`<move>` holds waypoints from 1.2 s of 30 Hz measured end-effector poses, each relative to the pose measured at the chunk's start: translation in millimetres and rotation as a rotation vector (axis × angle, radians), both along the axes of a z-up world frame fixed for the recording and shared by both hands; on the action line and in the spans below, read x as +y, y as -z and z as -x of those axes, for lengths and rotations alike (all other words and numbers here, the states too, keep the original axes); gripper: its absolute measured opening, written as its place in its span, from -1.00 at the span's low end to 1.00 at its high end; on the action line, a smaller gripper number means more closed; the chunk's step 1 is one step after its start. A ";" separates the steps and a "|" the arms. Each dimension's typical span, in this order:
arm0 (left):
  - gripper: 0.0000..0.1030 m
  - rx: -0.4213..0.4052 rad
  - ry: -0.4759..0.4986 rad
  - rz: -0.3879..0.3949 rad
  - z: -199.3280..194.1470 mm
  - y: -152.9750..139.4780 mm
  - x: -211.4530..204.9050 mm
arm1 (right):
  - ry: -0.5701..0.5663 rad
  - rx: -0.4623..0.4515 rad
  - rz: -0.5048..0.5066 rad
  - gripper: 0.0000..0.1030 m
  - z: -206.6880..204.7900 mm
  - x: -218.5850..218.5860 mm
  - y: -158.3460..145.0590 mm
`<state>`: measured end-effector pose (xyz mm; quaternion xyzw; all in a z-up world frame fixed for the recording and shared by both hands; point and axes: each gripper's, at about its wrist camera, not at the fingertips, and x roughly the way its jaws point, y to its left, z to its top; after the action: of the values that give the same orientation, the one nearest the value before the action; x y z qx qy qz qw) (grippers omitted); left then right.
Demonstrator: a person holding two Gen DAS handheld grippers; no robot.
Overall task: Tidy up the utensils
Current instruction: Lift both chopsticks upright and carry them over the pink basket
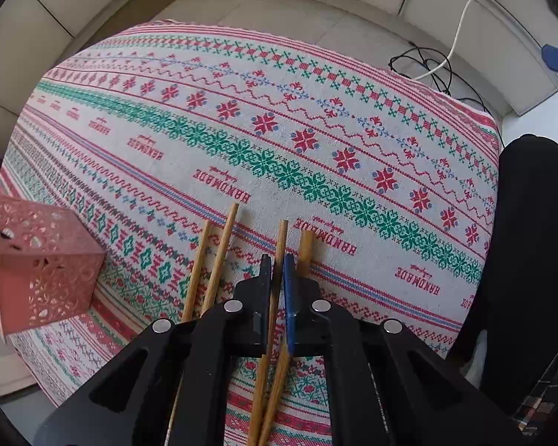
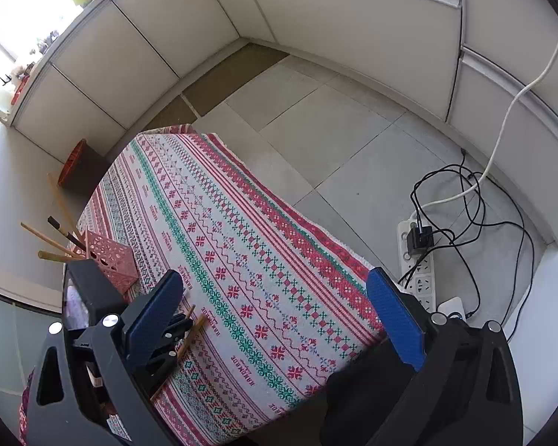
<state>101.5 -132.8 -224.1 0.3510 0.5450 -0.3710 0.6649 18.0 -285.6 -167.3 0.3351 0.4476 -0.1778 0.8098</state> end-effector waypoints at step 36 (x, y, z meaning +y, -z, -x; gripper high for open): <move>-0.92 -0.403 -0.487 0.567 90.1 -164.5 212.6 | 0.061 0.306 -0.143 -0.85 -88.9 122.9 92.2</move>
<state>11.4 79.8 -59.6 0.0804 0.3474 -0.2622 0.8967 106.9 -162.8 -259.4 0.3745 0.5666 -0.2191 0.7005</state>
